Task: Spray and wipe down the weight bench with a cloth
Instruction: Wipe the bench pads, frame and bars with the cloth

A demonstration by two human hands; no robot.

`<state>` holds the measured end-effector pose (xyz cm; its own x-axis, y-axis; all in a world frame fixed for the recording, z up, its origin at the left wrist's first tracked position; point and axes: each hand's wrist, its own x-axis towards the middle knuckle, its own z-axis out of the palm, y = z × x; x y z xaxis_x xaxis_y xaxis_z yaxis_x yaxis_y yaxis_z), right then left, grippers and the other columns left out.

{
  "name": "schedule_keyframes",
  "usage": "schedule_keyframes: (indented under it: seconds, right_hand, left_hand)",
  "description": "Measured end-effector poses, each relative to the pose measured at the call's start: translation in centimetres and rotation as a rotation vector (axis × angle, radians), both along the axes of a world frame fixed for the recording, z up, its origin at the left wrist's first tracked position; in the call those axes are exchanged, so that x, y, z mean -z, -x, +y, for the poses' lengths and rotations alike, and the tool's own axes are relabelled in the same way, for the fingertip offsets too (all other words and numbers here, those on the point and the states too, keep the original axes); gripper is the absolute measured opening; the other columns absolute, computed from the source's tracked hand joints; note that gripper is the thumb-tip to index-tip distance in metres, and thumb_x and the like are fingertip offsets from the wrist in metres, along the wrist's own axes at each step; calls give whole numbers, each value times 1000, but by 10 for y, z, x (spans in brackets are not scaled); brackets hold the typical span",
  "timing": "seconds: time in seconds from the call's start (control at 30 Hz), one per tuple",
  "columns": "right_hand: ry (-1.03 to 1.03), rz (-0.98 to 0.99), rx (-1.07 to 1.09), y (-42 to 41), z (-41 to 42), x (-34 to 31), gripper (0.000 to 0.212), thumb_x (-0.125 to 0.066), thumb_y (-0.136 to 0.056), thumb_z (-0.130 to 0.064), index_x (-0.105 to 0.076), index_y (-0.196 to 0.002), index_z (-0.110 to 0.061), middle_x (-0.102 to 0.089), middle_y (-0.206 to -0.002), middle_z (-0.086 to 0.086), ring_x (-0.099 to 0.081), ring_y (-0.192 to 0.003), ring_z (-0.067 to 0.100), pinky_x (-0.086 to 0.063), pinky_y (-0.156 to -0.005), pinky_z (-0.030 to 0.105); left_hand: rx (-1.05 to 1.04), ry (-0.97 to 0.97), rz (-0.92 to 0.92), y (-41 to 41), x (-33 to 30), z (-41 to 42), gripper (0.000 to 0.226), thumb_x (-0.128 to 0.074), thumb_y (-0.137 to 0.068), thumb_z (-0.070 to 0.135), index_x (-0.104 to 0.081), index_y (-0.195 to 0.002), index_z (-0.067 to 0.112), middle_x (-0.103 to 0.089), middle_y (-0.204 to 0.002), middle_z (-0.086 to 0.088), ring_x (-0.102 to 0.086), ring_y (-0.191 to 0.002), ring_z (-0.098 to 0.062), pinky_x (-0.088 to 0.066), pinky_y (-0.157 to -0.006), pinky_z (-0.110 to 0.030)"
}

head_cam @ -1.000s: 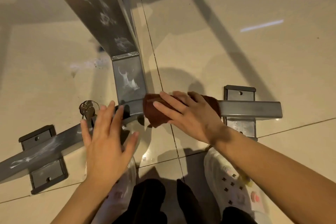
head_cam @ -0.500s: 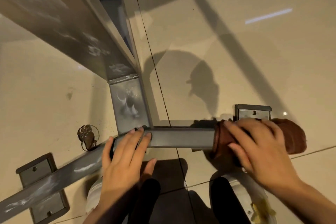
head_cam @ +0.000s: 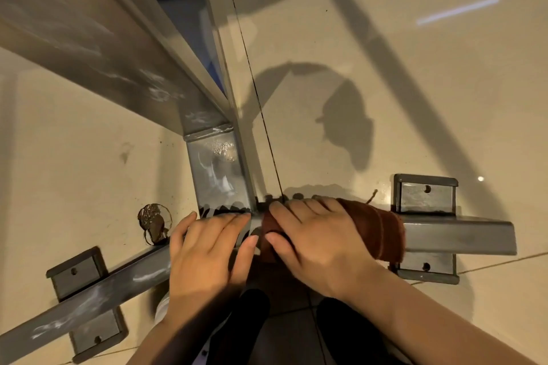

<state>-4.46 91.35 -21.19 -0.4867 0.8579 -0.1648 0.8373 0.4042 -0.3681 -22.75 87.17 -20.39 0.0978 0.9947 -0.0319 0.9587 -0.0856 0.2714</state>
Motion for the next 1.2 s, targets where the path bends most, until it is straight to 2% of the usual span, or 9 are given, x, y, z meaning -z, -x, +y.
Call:
schedule_keyframes:
  seconds: [0.1, 0.2, 0.33, 0.47, 0.6, 0.77, 0.9, 1.07, 1.2]
  right_hand:
    - [-54, -25, 52, -50, -11, -3, 49, -37, -96, -53, -63, -121, -21, -67, -102, 2, -62, -90, 26, -44, -92, 45]
    - [-6, -193, 144, -114, -17, -7, 59, -25, -97, -60, -62, -123, -23, -65, -101, 0, -61, -93, 28, -38, -98, 50]
    - [70, -324, 242, -167, -23, -9, 63, -19, -97, -62, -59, -124, -23, -64, -105, 5, -58, -95, 30, -38, -90, 49]
    - [1, -280, 231, -139, -20, -9, 61, -19, -98, -59, -63, -117, -22, -63, -101, 4, -57, -90, 30, -37, -80, 45]
    - [-81, -154, 154, -65, -16, -7, 53, -32, -95, -59, -63, -118, -23, -64, -103, 4, -58, -87, 31, -41, -76, 44]
    - [-79, -60, -99, -9, -8, 4, 60, -36, -89, -57, -49, -136, -21, -63, -114, 6, -61, -95, 29, -47, -78, 44]
    - [-132, -117, -172, -77, -6, 8, 68, -42, -89, -65, -43, -143, -24, -62, -112, 3, -60, -89, 25, -45, -71, 37]
    - [-172, -280, -90, -178, -16, 5, 67, -32, -93, -67, -43, -141, -22, -63, -105, 8, -55, -81, 29, -40, -69, 40]
    - [-196, -315, -11, -197, -23, 7, 67, -31, -93, -66, -42, -141, -20, -63, -106, 14, -56, -84, 35, -42, -74, 46]
  left_hand:
    - [31, -40, 54, 0, -1, 1, 39, -47, -88, 40, -72, -107, 17, -69, -97, 1, -50, -91, -16, -30, -101, -45]
    - [30, -53, 73, 1, 1, -2, 40, -46, -88, 41, -72, -108, 17, -69, -98, 0, -50, -91, -17, -29, -102, -46]
    - [9, -41, 43, 1, 4, -6, 54, -29, -99, 50, -69, -113, 17, -68, -101, -1, -50, -94, -18, -28, -103, -47]
    - [-2, -51, 34, -3, 5, -4, 50, -33, -98, 45, -71, -110, 15, -68, -97, -3, -49, -92, -20, -29, -102, -48]
    - [-40, -70, 31, -5, 6, -1, 41, -42, -92, 38, -72, -103, 13, -65, -90, -4, -48, -87, -22, -30, -100, -47]
    - [-53, -81, 32, -5, 8, -2, 38, -43, -91, 35, -72, -101, 13, -63, -90, -4, -47, -89, -21, -28, -100, -45]
    - [-30, -76, 40, -2, 7, -5, 38, -44, -91, 36, -72, -106, 15, -65, -95, -3, -49, -91, -20, -28, -101, -48]
    - [-59, -68, 31, -6, 8, -4, 38, -43, -92, 36, -72, -106, 15, -65, -96, -3, -50, -90, -22, -29, -101, -48]
    - [-28, -55, 32, -4, 9, -8, 40, -43, -92, 37, -69, -112, 15, -65, -103, -2, -51, -93, -23, -29, -102, -49]
